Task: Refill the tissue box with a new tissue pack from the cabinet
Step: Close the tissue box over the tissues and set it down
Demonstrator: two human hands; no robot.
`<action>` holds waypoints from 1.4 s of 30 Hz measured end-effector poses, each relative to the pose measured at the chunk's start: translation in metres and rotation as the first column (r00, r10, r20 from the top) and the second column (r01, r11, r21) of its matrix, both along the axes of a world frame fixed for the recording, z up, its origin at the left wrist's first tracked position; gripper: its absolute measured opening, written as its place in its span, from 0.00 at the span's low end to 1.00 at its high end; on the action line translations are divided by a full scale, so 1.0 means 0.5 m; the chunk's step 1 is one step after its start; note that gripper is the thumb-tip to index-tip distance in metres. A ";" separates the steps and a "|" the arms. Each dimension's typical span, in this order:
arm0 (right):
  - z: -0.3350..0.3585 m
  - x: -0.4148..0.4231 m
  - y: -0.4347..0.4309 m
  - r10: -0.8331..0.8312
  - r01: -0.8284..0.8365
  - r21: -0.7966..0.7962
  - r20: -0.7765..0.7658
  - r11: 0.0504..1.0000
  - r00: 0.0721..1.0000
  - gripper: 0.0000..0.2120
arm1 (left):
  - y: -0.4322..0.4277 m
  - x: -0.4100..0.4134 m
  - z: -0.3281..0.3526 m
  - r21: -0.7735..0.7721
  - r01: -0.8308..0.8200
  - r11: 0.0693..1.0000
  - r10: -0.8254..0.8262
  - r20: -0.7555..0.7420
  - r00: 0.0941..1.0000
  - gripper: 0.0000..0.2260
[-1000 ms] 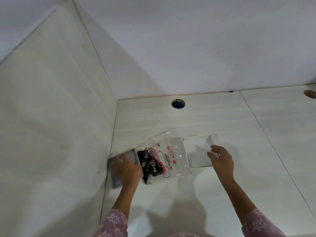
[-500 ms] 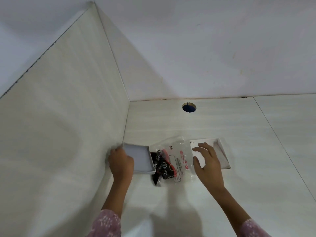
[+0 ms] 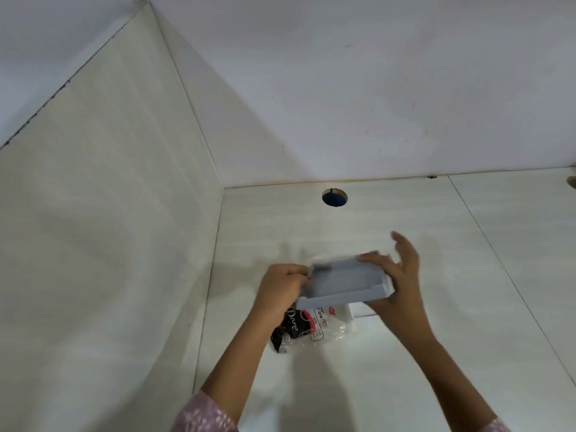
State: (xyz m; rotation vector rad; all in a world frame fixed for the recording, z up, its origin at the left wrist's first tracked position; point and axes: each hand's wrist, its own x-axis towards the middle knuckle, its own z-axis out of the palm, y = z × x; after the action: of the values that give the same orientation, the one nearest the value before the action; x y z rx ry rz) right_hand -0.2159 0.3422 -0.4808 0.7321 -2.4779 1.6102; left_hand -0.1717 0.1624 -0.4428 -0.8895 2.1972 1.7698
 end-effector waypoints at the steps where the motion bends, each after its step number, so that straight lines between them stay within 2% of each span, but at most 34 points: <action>1: 0.005 -0.010 0.021 -0.029 0.029 0.049 0.001 0.998 1.000 0.18 | 0.009 -0.013 -0.012 0.128 0.033 0.991 -0.043 0.075 0.996 0.10; 3: 0.006 -0.027 0.062 -0.091 0.077 0.096 0.155 0.992 0.984 0.15 | 0.030 -0.041 -0.033 0.322 0.047 0.945 -0.108 0.174 0.979 0.10; 5: -0.012 -0.044 0.089 -0.180 0.142 0.131 0.351 0.981 0.919 0.16 | 0.059 -0.067 -0.061 0.354 0.106 0.929 -0.183 0.191 0.964 0.15; 8: -0.067 -0.069 0.107 -0.339 0.236 0.277 0.424 0.932 0.840 0.20 | 0.112 -0.094 -0.097 0.373 0.126 0.919 -0.205 0.179 0.962 0.24; 10: -0.092 -0.080 0.107 -0.421 0.286 0.352 0.410 0.891 0.809 0.21 | 0.142 -0.102 -0.112 0.253 0.203 0.946 -0.248 0.159 0.956 0.21; 12: -0.122 -0.094 0.103 -0.476 0.301 0.447 0.358 0.843 0.803 0.20 | 0.158 -0.104 -0.126 0.089 0.284 0.955 -0.292 0.095 0.952 0.12; 15: -0.161 -0.114 0.095 -0.535 0.293 0.584 0.296 0.757 0.791 0.18 | 0.169 -0.101 -0.157 -0.069 0.277 0.958 -0.275 0.031 0.961 0.05; 16: -0.169 -0.116 0.091 -0.541 0.292 0.589 0.304 0.754 0.784 0.19 | 0.172 -0.095 -0.163 -0.106 0.261 0.960 -0.261 0.017 0.965 0.01; 20: -0.164 -0.105 0.072 -0.551 0.312 0.576 0.300 0.755 0.778 0.20 | 0.165 -0.077 -0.184 -0.211 0.213 0.954 -0.227 -0.046 0.973 0.11; 27: -0.155 -0.063 0.053 -0.542 0.337 0.510 0.331 0.791 0.772 0.19 | 0.163 -0.035 -0.196 -0.338 0.114 0.934 -0.166 -0.131 0.977 0.11; 31: -0.160 -0.052 0.046 -0.503 0.325 0.445 0.376 0.835 0.778 0.21 | 0.167 -0.015 -0.208 -0.362 0.111 0.925 -0.174 -0.144 0.974 0.16; 38: -0.164 -0.068 0.052 -0.469 0.263 0.503 0.344 0.824 0.813 0.23 | 0.164 -0.030 -0.209 -0.345 0.151 0.926 -0.168 -0.020 0.986 0.22; 42: -0.176 -0.074 0.052 -0.477 0.264 0.496 0.372 0.827 0.796 0.23 | 0.151 -0.045 -0.204 -0.317 0.085 0.945 -0.110 -0.063 0.992 0.13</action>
State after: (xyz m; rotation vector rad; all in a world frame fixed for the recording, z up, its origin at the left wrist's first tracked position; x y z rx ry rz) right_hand -0.2529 0.3681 -0.5686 -0.2099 -3.1086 1.2222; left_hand -0.1940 0.2380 -0.5448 -0.7623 2.5753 1.4593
